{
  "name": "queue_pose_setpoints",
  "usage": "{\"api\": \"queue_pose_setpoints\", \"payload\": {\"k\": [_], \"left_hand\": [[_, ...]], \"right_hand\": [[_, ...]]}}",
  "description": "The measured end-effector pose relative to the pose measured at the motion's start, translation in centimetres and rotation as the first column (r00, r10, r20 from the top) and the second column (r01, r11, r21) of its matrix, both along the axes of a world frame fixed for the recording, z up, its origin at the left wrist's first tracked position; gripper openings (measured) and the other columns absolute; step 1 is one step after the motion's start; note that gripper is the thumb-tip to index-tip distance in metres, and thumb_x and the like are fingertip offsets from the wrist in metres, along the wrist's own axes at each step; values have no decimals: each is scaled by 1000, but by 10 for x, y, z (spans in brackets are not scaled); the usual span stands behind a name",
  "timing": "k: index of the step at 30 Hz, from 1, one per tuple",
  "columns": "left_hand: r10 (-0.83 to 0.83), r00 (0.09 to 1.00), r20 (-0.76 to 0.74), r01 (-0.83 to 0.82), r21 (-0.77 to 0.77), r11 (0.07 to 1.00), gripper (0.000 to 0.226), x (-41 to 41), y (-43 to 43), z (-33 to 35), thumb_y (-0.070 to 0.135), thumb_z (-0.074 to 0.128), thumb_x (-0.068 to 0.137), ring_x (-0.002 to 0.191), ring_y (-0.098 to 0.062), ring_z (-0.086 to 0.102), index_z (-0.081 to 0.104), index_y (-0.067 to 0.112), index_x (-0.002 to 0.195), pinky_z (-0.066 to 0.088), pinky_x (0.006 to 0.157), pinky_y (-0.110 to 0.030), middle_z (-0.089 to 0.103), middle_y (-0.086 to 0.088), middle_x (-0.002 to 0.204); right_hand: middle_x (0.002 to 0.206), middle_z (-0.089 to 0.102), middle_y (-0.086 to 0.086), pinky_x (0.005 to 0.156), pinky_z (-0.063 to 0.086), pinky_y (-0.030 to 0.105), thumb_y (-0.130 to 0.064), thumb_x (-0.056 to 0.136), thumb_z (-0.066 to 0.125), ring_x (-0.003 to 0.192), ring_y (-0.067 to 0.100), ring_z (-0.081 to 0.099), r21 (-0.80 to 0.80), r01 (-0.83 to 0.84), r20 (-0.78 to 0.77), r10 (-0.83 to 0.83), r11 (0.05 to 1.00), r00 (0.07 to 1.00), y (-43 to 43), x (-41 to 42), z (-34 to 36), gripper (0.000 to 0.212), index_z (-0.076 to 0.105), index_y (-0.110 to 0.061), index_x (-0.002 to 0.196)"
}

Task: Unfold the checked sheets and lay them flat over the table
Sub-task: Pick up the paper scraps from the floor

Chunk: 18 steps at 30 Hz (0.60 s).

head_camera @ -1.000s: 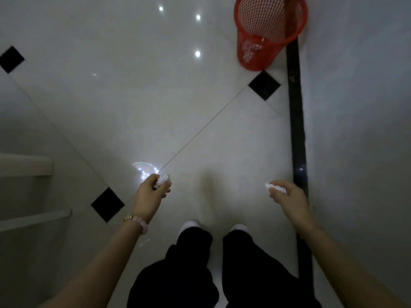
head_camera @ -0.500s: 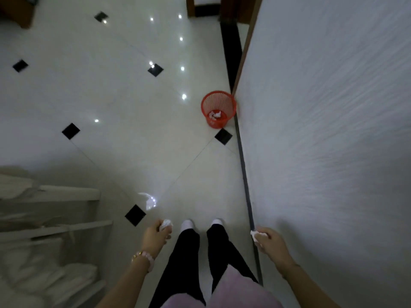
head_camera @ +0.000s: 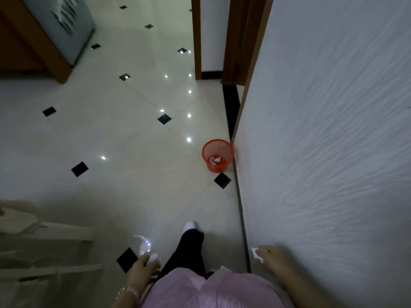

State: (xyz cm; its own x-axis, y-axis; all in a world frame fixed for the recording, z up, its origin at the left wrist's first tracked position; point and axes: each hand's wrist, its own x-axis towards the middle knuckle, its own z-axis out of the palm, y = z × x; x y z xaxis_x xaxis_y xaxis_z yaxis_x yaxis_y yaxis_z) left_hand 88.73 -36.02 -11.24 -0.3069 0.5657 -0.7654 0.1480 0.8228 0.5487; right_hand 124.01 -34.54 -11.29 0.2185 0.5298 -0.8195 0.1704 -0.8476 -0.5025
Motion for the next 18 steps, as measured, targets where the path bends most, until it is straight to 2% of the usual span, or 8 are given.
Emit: {"api": "queue_pose_setpoints", "payload": {"k": [3,6,8,10,12,14,16,18], "left_hand": [[-28,996,-79,26,-28,999,6,-7,31,-3,0,64,84,57,-25,55,60,-1,80,42,45,-24,56,-7,53],[-63,991,-118,56,-63,996,20,-13,73,-6,16,69,81,69,-22,54,61,11,62,37,58,-27,58,1,55],[-46,992,-116,40,-51,998,31,-17,112,-9,19,68,81,57,-9,51,58,17,52,38,55,-23,54,13,41],[-47,994,-94,43,-44,998,36,-22,154,-12,10,69,80,35,3,48,54,15,48,38,44,-9,51,10,35],[-84,994,-65,78,-80,994,26,-28,204,-17,3,68,81,28,4,47,59,0,56,35,36,-6,53,-3,42],[-62,998,-15,59,-116,992,24,-30,259,-22,4,61,88,36,-9,52,60,-17,77,37,44,-19,55,-10,50],[-139,990,17,140,-112,984,23,-26,315,-28,13,59,91,50,-20,53,62,-7,80,34,51,-23,60,-9,58],[-271,962,36,272,-58,960,22,-12,370,-30,19,59,91,54,-18,54,60,3,75,35,50,-23,61,-6,62]], "right_hand": [[76,61,13,53,46,21,-10,88,62,68,19,56,75,66,-39,-63,995,997,60,-9,8,8,65,-3,84],[78,61,15,63,49,26,-8,89,60,76,26,58,116,108,-51,-103,987,993,120,-18,7,14,66,-9,76],[77,61,15,67,46,29,-8,89,59,77,27,57,112,111,-51,-105,987,993,157,-22,3,19,64,-13,71],[72,59,12,64,44,28,-10,89,60,71,23,55,101,124,-39,-120,987,992,185,-23,1,20,63,-9,69],[71,56,12,64,42,28,-12,88,61,69,22,52,62,163,-8,-163,985,987,208,-23,-1,25,57,3,68],[72,54,12,62,43,26,-9,88,61,69,22,52,35,229,-6,-229,973,973,231,-24,-2,23,57,5,70],[69,55,10,53,47,19,-6,90,59,67,20,53,21,262,-17,-261,965,965,259,-26,-2,18,62,-2,72],[68,54,11,50,49,15,-6,90,59,68,21,55,20,268,-11,-268,963,963,286,-27,-4,19,62,2,73]]}}
